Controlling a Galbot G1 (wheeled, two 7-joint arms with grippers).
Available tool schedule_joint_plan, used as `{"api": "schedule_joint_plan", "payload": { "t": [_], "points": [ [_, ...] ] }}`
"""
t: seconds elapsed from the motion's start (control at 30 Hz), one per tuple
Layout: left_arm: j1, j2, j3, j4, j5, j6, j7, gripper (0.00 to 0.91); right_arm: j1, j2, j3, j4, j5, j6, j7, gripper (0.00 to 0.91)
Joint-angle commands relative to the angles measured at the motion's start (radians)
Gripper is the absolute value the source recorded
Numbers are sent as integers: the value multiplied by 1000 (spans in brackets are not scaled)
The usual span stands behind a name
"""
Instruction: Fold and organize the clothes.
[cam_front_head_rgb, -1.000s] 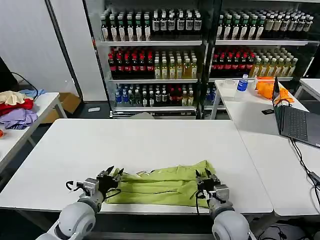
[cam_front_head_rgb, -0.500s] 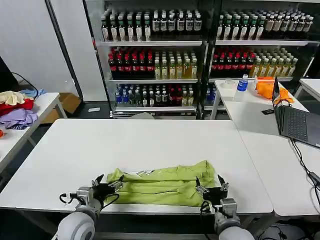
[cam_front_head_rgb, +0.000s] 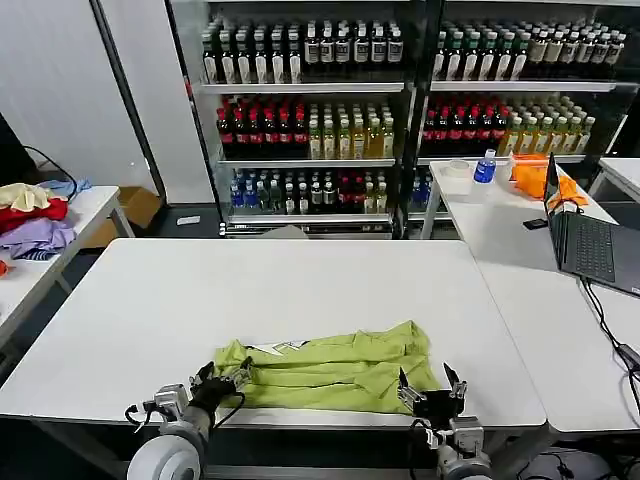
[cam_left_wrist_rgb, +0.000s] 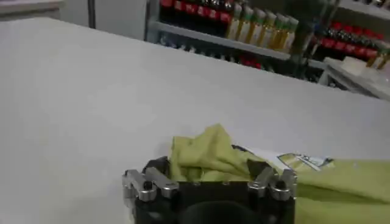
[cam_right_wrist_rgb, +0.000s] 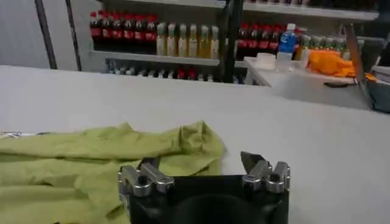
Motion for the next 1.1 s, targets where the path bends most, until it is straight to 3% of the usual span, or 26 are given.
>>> {"api": "schedule_joint_plan", "payload": {
  "t": [0.03, 0.07, 0.57, 0.9, 1.1],
  "points": [
    [23, -49, -5, 11, -24, -6, -2, 50, -30, 6, 4, 13, -9, 6, 2, 907],
    [25, -50, -5, 11, -24, -8, -1, 20, -31, 7, 4, 14, -10, 5, 2, 907],
    [39, -36, -66, -9, -48, -20, 26, 20, -50, 19, 8, 38, -20, 11, 5, 907],
    [-48, 171, -242, 1, -159, 7, 28, 20, -47, 19, 16, 47, -17, 11, 8, 907],
    [-123, 312, -335, 95, -186, 14, 53, 20, -34, 21, 18, 44, -16, 10, 8, 907]
  ]
}}
